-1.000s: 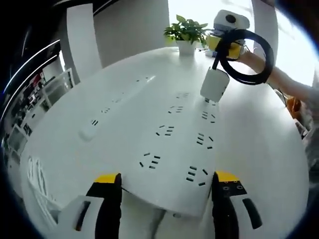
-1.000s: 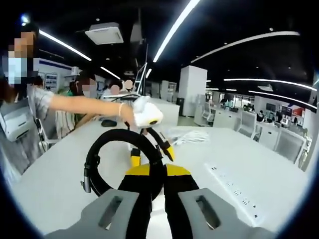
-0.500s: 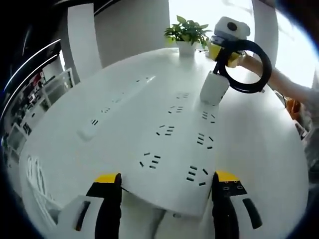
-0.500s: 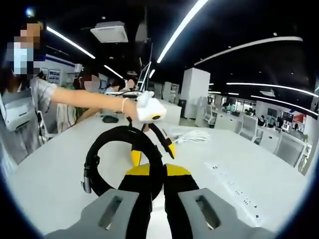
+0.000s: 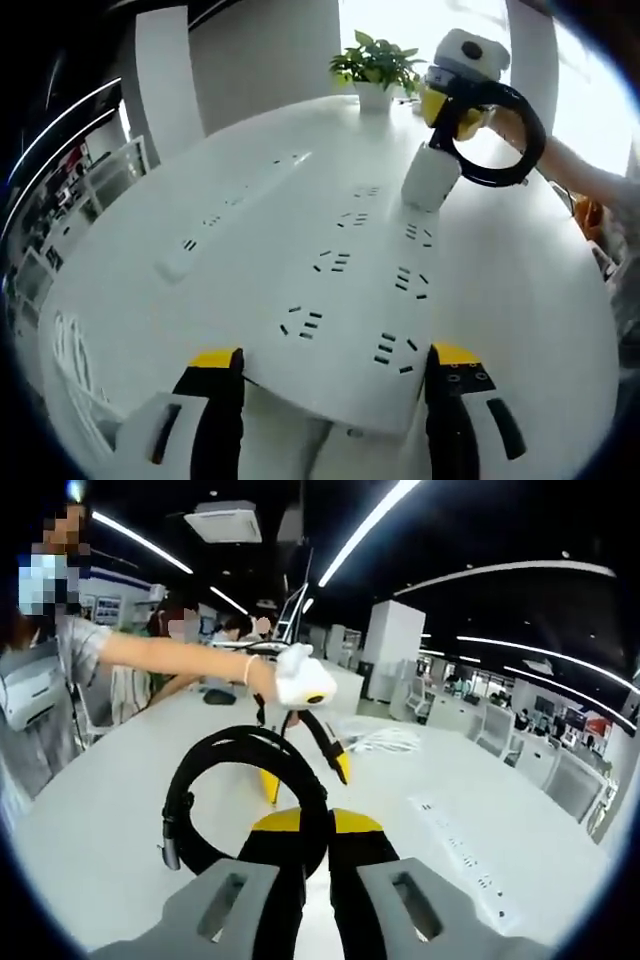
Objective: Straighten the power strip on the desk, plug the charger into it
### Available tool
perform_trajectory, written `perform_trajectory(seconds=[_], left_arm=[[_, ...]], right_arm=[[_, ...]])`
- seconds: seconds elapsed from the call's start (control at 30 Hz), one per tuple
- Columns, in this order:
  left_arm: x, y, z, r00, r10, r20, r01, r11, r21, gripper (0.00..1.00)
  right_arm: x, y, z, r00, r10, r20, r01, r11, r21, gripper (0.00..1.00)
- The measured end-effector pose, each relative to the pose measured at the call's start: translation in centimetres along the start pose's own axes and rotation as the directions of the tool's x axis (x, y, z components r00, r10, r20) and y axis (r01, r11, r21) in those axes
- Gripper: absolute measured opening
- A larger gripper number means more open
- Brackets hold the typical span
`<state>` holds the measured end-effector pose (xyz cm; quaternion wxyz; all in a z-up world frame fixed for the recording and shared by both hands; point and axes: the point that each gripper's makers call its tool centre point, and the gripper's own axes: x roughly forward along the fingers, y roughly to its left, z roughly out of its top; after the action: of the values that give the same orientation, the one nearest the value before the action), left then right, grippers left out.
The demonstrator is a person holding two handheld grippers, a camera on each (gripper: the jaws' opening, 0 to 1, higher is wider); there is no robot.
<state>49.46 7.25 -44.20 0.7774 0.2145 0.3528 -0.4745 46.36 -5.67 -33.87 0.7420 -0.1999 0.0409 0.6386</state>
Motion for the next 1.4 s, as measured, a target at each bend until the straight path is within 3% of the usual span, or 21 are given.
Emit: perform_trajectory(seconds=[0.43,0.57,0.7,0.77,0.83,0.93,1.0,1.1,1.23,1.3,1.4], left_arm=[[0.1,0.0,0.0,1.0,0.001,-0.002,-0.001,1.0,-0.011,0.76],[0.1,-0.2,-0.1,1.0,-0.001,0.007,0.001,1.0,-0.013,0.76],[0.0,-0.6,-0.2,1.0,-0.001,0.009,0.001,1.0,-0.012,0.76],[0.1,-0.4,-0.2,1.0,-0.001,0.004,0.001,1.0,-0.013,0.76],[0.1,-0.4,-0.2,1.0,0.0,0.003,0.0,1.0,-0.013,0.76],[0.1,-0.3,-0.1,1.0,0.001,0.007,-0.001,1.0,-0.014,0.76],[0.1,-0.3,-0.1,1.0,0.001,0.006,-0.001,1.0,-0.015,0.76],[0.1,-0.2,-0.1,1.0,0.002,0.003,-0.002,1.0,-0.015,0.76],[0.1,-0.2,-0.1,1.0,0.001,0.005,-0.001,1.0,-0.015,0.76],[0.1,-0.2,-0.1,1.0,0.002,0.005,-0.002,1.0,-0.015,0.76],[0.1,-0.2,-0.1,1.0,0.002,0.006,-0.002,1.0,-0.014,0.76]], right_arm=[[0.4,0.1,-0.8,0.992,-0.031,-0.123,0.024,0.998,-0.054,0.05],[0.2,0.4,-0.8,0.991,-0.023,-0.131,0.02,1.0,-0.021,0.06],[0.0,0.3,-0.7,0.994,-0.039,-0.1,0.035,0.999,-0.037,0.07],[0.0,0.4,-0.3,0.997,-0.036,-0.066,0.037,0.999,0.004,0.09],[-0.1,0.0,-0.1,0.997,-0.056,-0.057,0.057,0.998,0.004,0.19],[-0.4,-0.2,1.6,0.997,-0.069,0.024,0.069,0.998,-0.01,0.32],[-0.4,-0.2,1.4,0.997,-0.072,-0.015,0.072,0.997,-0.039,0.32],[0.0,-0.1,0.9,0.994,-0.08,-0.075,0.068,0.986,-0.151,0.33],[0.7,0.6,-0.1,0.988,-0.056,-0.145,0.031,0.985,-0.168,0.32],[0.9,0.3,-1.1,0.976,-0.067,-0.206,0.028,0.982,-0.187,0.31],[1.2,0.2,-1.5,0.969,-0.069,-0.238,0.022,0.981,-0.194,0.26]])
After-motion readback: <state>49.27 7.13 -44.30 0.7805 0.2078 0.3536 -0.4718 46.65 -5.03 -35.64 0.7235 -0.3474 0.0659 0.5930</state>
